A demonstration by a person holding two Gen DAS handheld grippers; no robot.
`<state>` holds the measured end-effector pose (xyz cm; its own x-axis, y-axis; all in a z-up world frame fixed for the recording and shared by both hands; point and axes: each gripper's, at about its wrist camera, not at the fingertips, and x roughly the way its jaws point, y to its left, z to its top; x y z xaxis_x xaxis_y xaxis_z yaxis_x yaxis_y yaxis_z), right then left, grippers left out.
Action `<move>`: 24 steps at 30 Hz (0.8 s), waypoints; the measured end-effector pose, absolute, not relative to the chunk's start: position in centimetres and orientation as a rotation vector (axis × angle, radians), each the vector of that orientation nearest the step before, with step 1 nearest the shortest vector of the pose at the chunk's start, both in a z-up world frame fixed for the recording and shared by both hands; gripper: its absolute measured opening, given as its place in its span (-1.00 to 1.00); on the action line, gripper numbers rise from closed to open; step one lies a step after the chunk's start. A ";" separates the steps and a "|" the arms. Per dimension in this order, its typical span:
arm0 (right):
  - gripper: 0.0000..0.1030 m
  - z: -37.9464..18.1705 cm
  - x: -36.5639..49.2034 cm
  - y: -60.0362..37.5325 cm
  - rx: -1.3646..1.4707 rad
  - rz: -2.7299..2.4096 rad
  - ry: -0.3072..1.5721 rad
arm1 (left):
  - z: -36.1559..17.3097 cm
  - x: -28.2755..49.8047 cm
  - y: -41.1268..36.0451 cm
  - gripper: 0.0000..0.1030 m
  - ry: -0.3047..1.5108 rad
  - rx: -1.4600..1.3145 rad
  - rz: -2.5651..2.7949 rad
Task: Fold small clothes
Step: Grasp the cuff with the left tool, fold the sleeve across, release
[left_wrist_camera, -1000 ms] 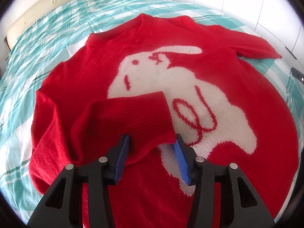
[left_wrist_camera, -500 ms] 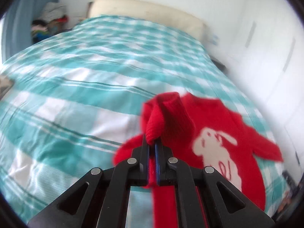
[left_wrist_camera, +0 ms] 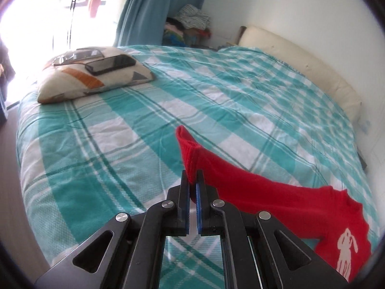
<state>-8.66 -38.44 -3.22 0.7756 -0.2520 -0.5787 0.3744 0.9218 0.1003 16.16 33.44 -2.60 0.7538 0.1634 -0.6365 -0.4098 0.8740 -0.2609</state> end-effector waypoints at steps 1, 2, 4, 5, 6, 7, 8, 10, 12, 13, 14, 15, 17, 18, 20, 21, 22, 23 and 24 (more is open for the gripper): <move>0.45 -3.2 -8.6 -38.4 0.211 -0.343 0.594 | -3.2 16.2 33.8 -0.96 0.665 -0.403 0.334; 0.45 -3.3 -8.6 -38.4 0.208 -0.343 0.596 | -3.9 16.5 34.0 -0.96 0.686 -0.399 0.342; 0.45 -3.4 -8.5 -38.4 0.204 -0.343 0.600 | -5.2 16.9 34.4 -0.96 0.725 -0.392 0.365; 0.45 -3.4 -8.5 -38.4 0.202 -0.344 0.603 | -5.8 17.2 34.5 -0.96 0.741 -0.390 0.376; 0.45 -3.4 -8.5 -38.4 0.200 -0.344 0.604 | -6.3 17.4 34.6 -0.96 0.754 -0.388 0.386; 0.45 -3.4 -8.5 -38.4 0.200 -0.345 0.605 | -6.9 17.5 34.8 -0.96 0.766 -0.388 0.396; 0.45 -3.4 -8.5 -38.4 0.200 -0.346 0.604 | -7.5 17.6 35.1 -0.96 0.779 -0.392 0.405; 0.45 -3.4 -8.6 -38.6 0.204 -0.348 0.603 | -8.6 17.7 35.6 -0.96 0.806 -0.414 0.419; 0.45 -3.4 -8.7 -38.8 0.214 -0.352 0.602 | -9.5 17.8 36.2 -0.96 0.825 -0.443 0.426; 0.45 -3.4 -8.7 -38.9 0.220 -0.352 0.601 | -9.7 17.9 36.3 -0.96 0.830 -0.450 0.426; 0.45 -3.4 -8.7 -39.1 0.226 -0.353 0.600 | -9.8 17.9 36.4 -0.96 0.831 -0.451 0.426; 0.45 -3.5 -8.8 -39.2 0.232 -0.354 0.600 | -9.8 17.9 36.3 -0.96 0.833 -0.447 0.428; 0.45 -3.5 -8.7 -39.5 0.241 -0.357 0.601 | -10.0 18.1 36.3 -0.96 0.841 -0.440 0.430; 0.45 -3.5 -8.7 -39.7 0.245 -0.358 0.602 | -10.1 18.1 36.3 -0.96 0.846 -0.440 0.430; 0.45 -3.6 -8.8 -39.7 0.251 -0.360 0.602 | -10.3 18.3 36.4 -0.96 0.853 -0.443 0.431; 0.45 -3.5 -8.8 -39.7 0.251 -0.362 0.601 | -10.4 18.3 36.5 -0.96 0.853 -0.444 0.431; 0.45 -3.5 -8.9 -39.7 0.251 -0.365 0.600 | -10.4 18.3 36.5 -0.96 0.855 -0.445 0.432; 0.45 -3.5 -8.9 -39.7 0.250 -0.367 0.598 | -10.5 18.4 36.6 -0.96 0.857 -0.444 0.433; 0.45 -3.5 -9.0 -39.7 0.252 -0.369 0.597 | -10.6 18.4 36.6 -0.96 0.859 -0.445 0.434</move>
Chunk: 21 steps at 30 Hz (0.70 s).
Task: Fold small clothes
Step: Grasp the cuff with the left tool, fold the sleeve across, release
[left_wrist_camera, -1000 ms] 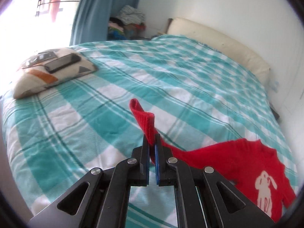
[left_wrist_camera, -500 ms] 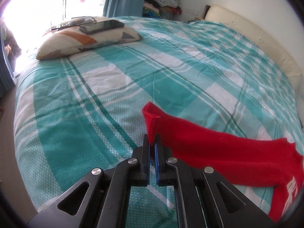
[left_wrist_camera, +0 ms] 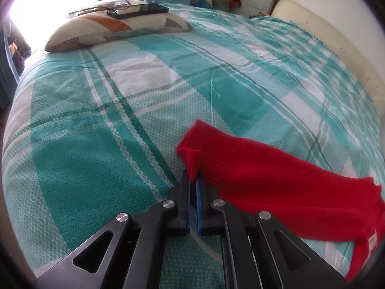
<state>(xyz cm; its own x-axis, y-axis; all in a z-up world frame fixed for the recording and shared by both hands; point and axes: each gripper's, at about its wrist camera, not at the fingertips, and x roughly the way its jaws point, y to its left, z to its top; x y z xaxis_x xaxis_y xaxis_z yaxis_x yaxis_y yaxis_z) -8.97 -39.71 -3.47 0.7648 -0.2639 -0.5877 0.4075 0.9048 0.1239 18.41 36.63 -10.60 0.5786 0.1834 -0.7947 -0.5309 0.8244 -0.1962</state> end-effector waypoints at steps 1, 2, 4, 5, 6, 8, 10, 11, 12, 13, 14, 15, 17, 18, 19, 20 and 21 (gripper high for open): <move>0.45 -3.5 -9.0 -39.8 0.254 -0.371 0.598 | -10.7 18.4 36.7 -0.96 0.861 -0.446 0.435; 0.45 -3.5 -8.9 -39.8 0.257 -0.372 0.600 | -10.7 18.5 36.7 -0.96 0.861 -0.446 0.434; 0.45 -3.6 -8.9 -39.9 0.262 -0.373 0.605 | -10.7 18.4 36.8 -0.89 0.862 -0.454 0.431; 0.45 -3.6 -8.8 -39.9 0.263 -0.374 0.607 | -10.7 18.3 37.0 -0.88 0.859 -0.467 0.427; 0.45 -3.6 -8.8 -39.9 0.262 -0.374 0.609 | -10.7 18.3 37.2 -0.86 0.855 -0.482 0.419; 0.45 -3.6 -8.7 -40.0 0.258 -0.376 0.610 | -10.6 18.0 37.5 -0.80 0.847 -0.513 0.386; 0.45 -3.7 -8.7 -40.0 0.256 -0.378 0.610 | -10.3 17.8 37.3 -0.61 0.843 -0.518 0.355; 0.45 -3.7 -8.7 -40.0 0.257 -0.378 0.611 | -10.1 17.7 37.1 -0.51 0.842 -0.511 0.339; 0.45 -3.7 -8.7 -40.0 0.258 -0.380 0.612 | -9.9 17.6 36.8 -0.26 0.842 -0.501 0.325; 0.45 -3.7 -8.7 -40.0 0.259 -0.382 0.611 | -9.6 17.4 36.4 0.03 0.841 -0.485 0.314; 0.45 -3.7 -8.7 -40.1 0.262 -0.384 0.610 | -9.2 17.2 35.9 0.17 0.837 -0.462 0.308; 0.45 -3.7 -8.8 -40.2 0.267 -0.387 0.606 | -8.8 16.9 35.4 0.43 0.831 -0.439 0.310; 0.45 -3.6 -9.1 -40.5 0.283 -0.396 0.597 | -7.9 16.0 34.5 0.65 0.812 -0.403 0.319; 0.45 -3.5 -9.3 -40.7 0.295 -0.402 0.590 | -7.5 15.5 34.1 0.68 0.803 -0.395 0.323; 0.45 -3.5 -9.5 -41.0 0.309 -0.408 0.584 | -7.0 14.9 33.9 0.68 0.794 -0.393 0.321; 0.45 -3.4 -9.7 -41.4 0.326 -0.416 0.577 | -6.5 14.3 33.5 0.68 0.780 -0.394 0.317; 0.47 -3.3 -10.0 -41.8 0.346 -0.424 0.568 | -5.9 13.6 33.2 0.68 0.761 -0.396 0.311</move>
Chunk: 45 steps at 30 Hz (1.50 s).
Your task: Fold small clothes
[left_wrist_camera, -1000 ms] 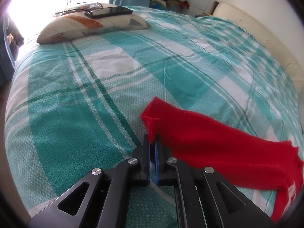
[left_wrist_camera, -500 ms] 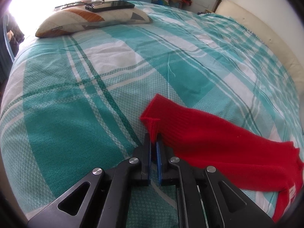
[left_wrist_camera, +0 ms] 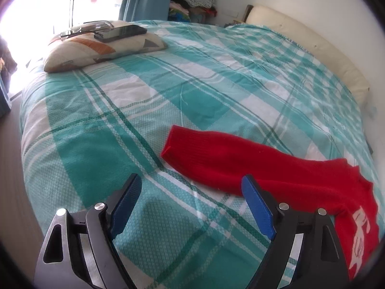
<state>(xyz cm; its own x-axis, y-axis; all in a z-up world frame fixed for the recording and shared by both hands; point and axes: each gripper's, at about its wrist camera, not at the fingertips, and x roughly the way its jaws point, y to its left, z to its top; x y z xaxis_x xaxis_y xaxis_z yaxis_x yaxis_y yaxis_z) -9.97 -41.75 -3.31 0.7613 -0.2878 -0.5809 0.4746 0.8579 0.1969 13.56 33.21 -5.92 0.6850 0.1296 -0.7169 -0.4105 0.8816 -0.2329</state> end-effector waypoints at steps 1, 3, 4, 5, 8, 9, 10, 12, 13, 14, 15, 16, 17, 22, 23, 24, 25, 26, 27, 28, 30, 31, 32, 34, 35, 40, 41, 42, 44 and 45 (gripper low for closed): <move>0.49 -3.2 -10.2 -42.2 0.370 -0.432 0.558 | -5.2 12.8 32.7 0.68 0.738 -0.395 0.305; 0.52 -3.2 -10.8 -43.3 0.431 -0.446 0.536 | -3.9 11.3 31.3 0.75 0.683 -0.383 0.279; 0.52 -3.3 -11.1 -43.8 0.465 -0.450 0.525 | -3.2 10.7 30.4 0.80 0.658 -0.371 0.257; 0.52 -3.3 -11.4 -44.5 0.506 -0.451 0.513 | -2.7 10.2 29.3 0.82 0.634 -0.358 0.230; 0.52 -3.8 -12.4 -47.0 0.656 -0.437 0.478 | -1.7 9.7 26.1 0.87 0.600 -0.342 0.143; 0.52 -4.1 -12.7 -48.1 0.723 -0.432 0.466 | -1.5 9.9 25.1 0.88 0.597 -0.338 0.112; 0.52 -4.5 -13.1 -49.3 0.800 -0.428 0.452 | -1.6 10.1 24.1 0.88 0.595 -0.331 0.082; 0.52 -5.7 -14.0 -51.9 0.959 -0.424 0.424 | -2.0 10.2 22.3 0.88 0.582 -0.296 0.049; 0.52 -6.3 -14.3 -53.2 1.031 -0.419 0.415 | -2.5 10.1 21.7 0.88 0.576 -0.272 0.050; 0.52 -6.8 -14.5 -54.3 1.091 -0.407 0.406 | -3.1 10.0 21.3 0.88 0.574 -0.249 0.055; 0.50 -7.1 -14.7 -55.3 1.146 -0.398 0.389 | -3.6 10.0 21.0 0.88 0.579 -0.227 0.057; 0.50 -7.2 -14.7 -56.2 1.186 -0.387 0.376 | -4.0 10.2 20.9 0.88 0.593 -0.212 0.062; 0.50 -7.1 -14.4 -56.9 1.207 -0.374 0.374 | -4.1 10.3 20.9 0.88 0.605 -0.211 0.063; 0.47 -7.4 -11.3 -60.2 1.242 -0.348 0.452 | -4.3 10.1 21.6 0.88 0.592 -0.237 0.074; 0.45 -7.9 -10.8 -60.8 1.267 -0.349 0.464 | -4.4 10.1 21.7 0.88 0.597 -0.242 0.078; 0.40 -8.4 -10.3 -61.3 1.288 -0.354 0.467 | -4.5 10.2 21.8 0.88 0.600 -0.248 0.082; 0.38 -8.6 -9.9 -61.6 1.300 -0.355 0.463 | -4.6 10.2 21.9 0.88 0.601 -0.254 0.085; 0.37 -8.8 -9.5 -61.8 1.304 -0.355 0.457 | -4.7 10.2 22.0 0.88 0.602 -0.258 0.085; 0.36 -9.0 -9.0 -61.9 1.304 -0.352 0.457 | -4.8 10.3 22.1 0.88 0.606 -0.261 0.084; 0.35 -9.2 -8.5 -62.1 1.300 -0.354 0.465 | -4.9 10.4 22.1 0.88 0.611 -0.264 0.082; 0.29 -9.8 -7.8 -62.3 1.289 -0.371 0.479 | -5.2 10.6 22.2 0.88 0.625 -0.268 0.086; 0.28 -9.9 -7.5 -62.3 1.282 -0.378 0.481 | -5.3 10.7 22.2 0.88 0.629 -0.270 0.090; 0.27 -10.0 -7.3 -62.3 1.273 -0.390 0.480 | -5.4 10.7 22.3 0.88 0.631 -0.272 0.093; 0.20 -10.0 -7.0 -62.5 1.260 -0.406 0.475 | -5.6 10.8 22.3 0.88 0.636 -0.274 0.092; 0.16 -10.1 -6.7 -62.5 1.252 -0.411 0.482 | -5.7 10.9 22.3 0.88 0.641 -0.274 0.093; -0.93 -9.5 -6.1 -62.9 1.173 -0.454 0.550 | -6.1 11.2 22.4 0.88 0.661 -0.278 0.093; -0.93 -8.7 -6.0 -62.9 1.117 -0.485 0.556 | -6.1 11.2 22.4 0.88 0.661 -0.280 0.093; -0.94 -7.7 -6.0 -62.6 1.039 -0.519 0.569 | -6.1 11.2 22.5 0.88 0.661 -0.281 0.093; -0.94 -6.2 -5.9 -62.0 0.877 -0.582 0.605 | -6.2 11.2 22.5 0.88 0.664 -0.286 0.093; -0.94 -5.8 -5.8 -61.8 0.815 -0.605 0.622 | -6.3 11.3 22.6 0.88 0.668 -0.288 0.094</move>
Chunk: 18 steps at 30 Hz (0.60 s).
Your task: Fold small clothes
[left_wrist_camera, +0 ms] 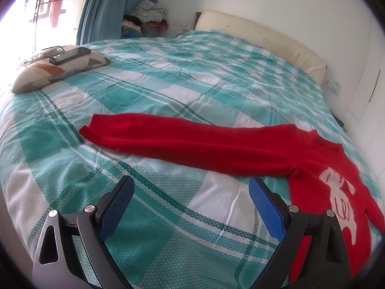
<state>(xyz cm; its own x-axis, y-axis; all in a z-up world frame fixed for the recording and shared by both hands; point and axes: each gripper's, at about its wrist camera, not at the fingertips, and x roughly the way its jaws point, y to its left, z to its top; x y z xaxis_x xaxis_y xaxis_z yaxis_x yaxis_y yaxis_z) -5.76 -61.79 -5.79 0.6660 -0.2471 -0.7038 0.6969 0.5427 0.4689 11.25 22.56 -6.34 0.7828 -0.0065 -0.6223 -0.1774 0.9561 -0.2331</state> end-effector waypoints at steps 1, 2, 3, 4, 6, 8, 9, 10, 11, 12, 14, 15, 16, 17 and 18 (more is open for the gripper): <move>-0.95 -5.6 -5.6 -61.7 0.766 -0.631 0.642 | -6.4 11.3 22.5 0.88 0.672 -0.289 0.096; -0.95 -5.6 -5.5 -61.7 0.740 -0.652 0.656 | -6.5 11.4 22.5 0.88 0.675 -0.289 0.097; -0.95 -5.7 -5.4 -61.9 0.738 -0.652 0.664 | -6.5 11.3 22.5 0.88 0.675 -0.288 0.098; -0.95 -5.6 -5.3 -61.8 0.737 -0.652 0.665 | -6.5 11.3 22.5 0.88 0.673 -0.288 0.098; -0.95 -4.6 -5.4 -61.3 0.729 -0.634 0.637 | -6.4 11.3 22.4 0.88 0.670 -0.285 0.097; -0.94 -2.9 -5.3 -60.3 0.724 -0.590 0.587 | -6.5 11.4 22.2 0.88 0.666 -0.275 0.095; -0.94 -1.7 -5.1 -59.5 0.712 -0.565 0.561 | -6.5 11.5 22.2 0.88 0.666 -0.270 0.094; -0.94 -0.3 -4.7 -58.7 0.696 -0.536 0.538 | -6.4 11.5 22.1 0.88 0.666 -0.265 0.093; -0.94 1.3 -4.2 -57.8 0.674 -0.507 0.519 | -6.5 11.7 21.9 0.88 0.667 -0.260 0.092; -0.94 3.1 -3.6 -56.6 0.648 -0.474 0.498 | -6.4 11.7 21.8 0.88 0.667 -0.255 0.090; -0.94 6.8 -2.0 -53.9 0.592 -0.402 0.461 | -6.3 11.6 21.6 0.88 0.665 -0.247 0.089; -0.94 8.6 -1.0 -52.4 0.565 -0.363 0.446 | -6.2 11.5 21.5 0.88 0.662 -0.245 0.087; -0.94 10.3 0.2 -50.7 0.538 -0.319 0.436 | -6.1 11.5 21.5 0.88 0.659 -0.244 0.083; -0.94 11.8 1.5 -49.0 0.511 -0.276 0.431 | -6.0 11.3 21.5 0.88 0.655 -0.245 0.080; -0.94 13.3 2.8 -47.1 0.484 -0.233 0.429 | -5.9 11.2 21.6 0.88 0.650 -0.248 0.076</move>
